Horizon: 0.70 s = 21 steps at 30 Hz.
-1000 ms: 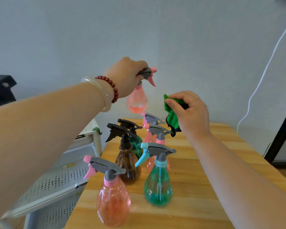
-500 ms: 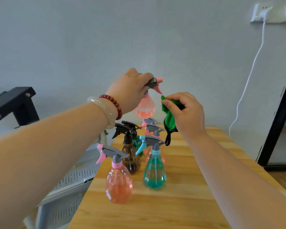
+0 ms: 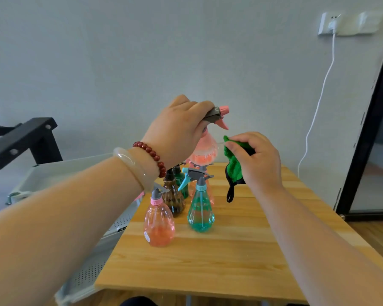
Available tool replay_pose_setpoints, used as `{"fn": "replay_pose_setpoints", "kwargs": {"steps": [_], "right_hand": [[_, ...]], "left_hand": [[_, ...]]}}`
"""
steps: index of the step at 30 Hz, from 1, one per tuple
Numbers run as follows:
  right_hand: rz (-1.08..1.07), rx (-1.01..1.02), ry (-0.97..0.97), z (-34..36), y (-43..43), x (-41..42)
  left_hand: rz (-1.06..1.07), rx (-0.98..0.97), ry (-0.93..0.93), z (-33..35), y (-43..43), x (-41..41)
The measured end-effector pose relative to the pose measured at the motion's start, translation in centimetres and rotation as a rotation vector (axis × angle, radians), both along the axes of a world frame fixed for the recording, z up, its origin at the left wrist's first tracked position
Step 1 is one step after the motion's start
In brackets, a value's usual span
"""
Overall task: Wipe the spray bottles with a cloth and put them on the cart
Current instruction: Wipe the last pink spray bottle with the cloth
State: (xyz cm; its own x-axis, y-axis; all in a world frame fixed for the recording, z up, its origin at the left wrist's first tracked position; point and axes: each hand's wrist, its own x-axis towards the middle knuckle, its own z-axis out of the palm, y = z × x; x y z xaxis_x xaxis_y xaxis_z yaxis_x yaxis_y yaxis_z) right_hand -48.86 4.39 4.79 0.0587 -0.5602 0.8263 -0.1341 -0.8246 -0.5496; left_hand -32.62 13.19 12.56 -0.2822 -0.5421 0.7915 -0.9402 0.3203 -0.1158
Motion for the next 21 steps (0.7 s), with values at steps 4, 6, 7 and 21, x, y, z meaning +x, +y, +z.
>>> {"fn": "replay_pose_setpoints", "kwargs": {"steps": [4, 6, 7, 21], "right_hand": [[-0.020, 0.016, 0.003, -0.8, 1.1, -1.6], [-0.027, 0.038, -0.008, -1.5, 1.5, -2.4], [-0.028, 0.051, -0.013, -1.8, 1.7, -2.7], [0.000, 0.161, -0.015, -5.3, 2.0, -3.8]], "left_hand": [[0.017, 0.071, 0.041, -0.3, 1.5, -1.2], [0.029, 0.119, 0.036, -0.6, 2.0, -1.7], [0.032, 0.144, 0.034, -0.8, 2.2, -2.0], [0.089, 0.438, 0.141, -5.6, 0.9, -3.3]]}}
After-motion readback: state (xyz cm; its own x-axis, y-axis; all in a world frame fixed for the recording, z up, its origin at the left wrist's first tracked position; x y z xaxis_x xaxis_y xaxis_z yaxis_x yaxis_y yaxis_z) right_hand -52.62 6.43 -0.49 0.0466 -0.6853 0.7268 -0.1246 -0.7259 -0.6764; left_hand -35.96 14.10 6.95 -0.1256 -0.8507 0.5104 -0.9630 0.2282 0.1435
